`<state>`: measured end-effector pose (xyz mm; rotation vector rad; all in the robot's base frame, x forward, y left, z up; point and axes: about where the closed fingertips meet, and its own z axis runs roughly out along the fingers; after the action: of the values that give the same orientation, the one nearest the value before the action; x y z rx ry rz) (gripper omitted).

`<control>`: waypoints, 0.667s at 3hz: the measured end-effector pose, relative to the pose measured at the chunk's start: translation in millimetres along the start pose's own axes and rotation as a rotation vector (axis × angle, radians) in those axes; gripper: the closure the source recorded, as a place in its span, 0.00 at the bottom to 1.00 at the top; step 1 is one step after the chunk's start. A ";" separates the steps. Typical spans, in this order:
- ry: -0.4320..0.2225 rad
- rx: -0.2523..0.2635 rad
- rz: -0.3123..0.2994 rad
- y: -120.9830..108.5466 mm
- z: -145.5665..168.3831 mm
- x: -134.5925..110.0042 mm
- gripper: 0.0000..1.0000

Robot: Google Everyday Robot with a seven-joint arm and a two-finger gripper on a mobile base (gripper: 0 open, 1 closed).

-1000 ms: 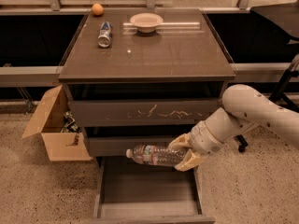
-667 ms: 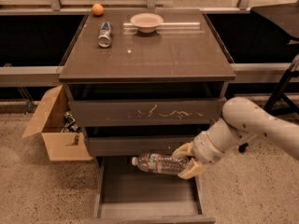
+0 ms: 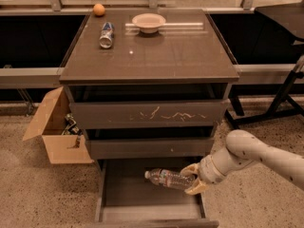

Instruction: Place water bottle into bottom drawer

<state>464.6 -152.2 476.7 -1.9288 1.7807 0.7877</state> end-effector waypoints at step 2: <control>-0.065 -0.006 0.061 -23.5 72.6 72.3 1.00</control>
Offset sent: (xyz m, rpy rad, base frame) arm 0.0191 -0.0124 -0.1158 0.0797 0.0515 -0.0647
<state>480.2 -159.1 373.1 -1.8388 1.8084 0.8671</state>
